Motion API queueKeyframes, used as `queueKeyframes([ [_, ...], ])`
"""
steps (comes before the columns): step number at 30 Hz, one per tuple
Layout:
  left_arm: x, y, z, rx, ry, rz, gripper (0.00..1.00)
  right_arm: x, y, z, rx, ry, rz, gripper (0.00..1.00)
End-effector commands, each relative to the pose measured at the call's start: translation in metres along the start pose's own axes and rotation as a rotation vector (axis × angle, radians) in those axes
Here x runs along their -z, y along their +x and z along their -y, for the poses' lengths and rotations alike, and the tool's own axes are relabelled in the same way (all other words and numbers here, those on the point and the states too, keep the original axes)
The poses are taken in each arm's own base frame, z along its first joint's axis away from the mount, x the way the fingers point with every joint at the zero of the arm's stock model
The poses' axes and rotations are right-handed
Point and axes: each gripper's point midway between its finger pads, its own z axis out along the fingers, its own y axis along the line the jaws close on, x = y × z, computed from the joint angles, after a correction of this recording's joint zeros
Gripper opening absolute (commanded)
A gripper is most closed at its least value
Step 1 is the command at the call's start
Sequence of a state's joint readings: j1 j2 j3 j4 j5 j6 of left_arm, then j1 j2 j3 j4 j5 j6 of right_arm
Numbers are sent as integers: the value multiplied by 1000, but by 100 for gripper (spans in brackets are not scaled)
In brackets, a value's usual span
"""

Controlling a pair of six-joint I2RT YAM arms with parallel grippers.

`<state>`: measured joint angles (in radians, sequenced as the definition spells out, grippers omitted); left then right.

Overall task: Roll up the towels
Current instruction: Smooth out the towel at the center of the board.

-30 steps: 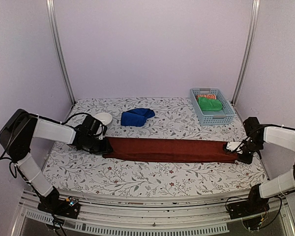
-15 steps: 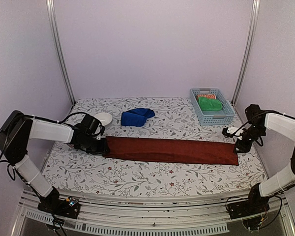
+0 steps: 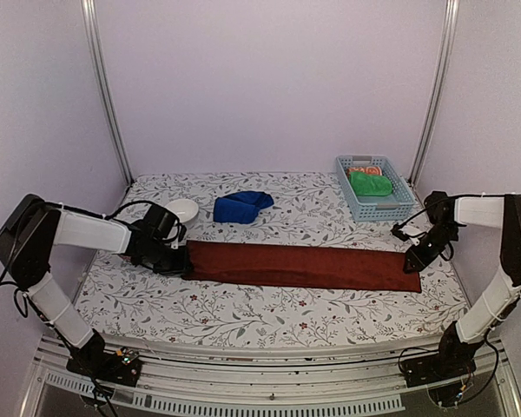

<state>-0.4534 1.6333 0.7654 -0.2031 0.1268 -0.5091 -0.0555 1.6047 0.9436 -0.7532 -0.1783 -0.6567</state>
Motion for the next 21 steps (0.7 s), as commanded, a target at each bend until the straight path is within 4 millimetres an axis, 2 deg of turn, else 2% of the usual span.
queueKeyframes([
  [1,-4,20,0,21,32,-57,12,-22,25,1,-41,4,-89,32],
  [5,-1,34,-1,37,33,-82,6,-29,37,32,-81,79,-137,28],
  [10,4,64,-1,53,36,-133,5,-31,36,64,-104,129,-158,27],
  [13,7,81,9,58,56,-156,4,-25,28,67,-89,124,-145,27],
  [16,12,90,17,60,67,-159,4,-5,11,66,-99,113,-85,30],
  [21,22,81,22,54,63,-114,4,14,-3,67,-163,109,-31,39],
])
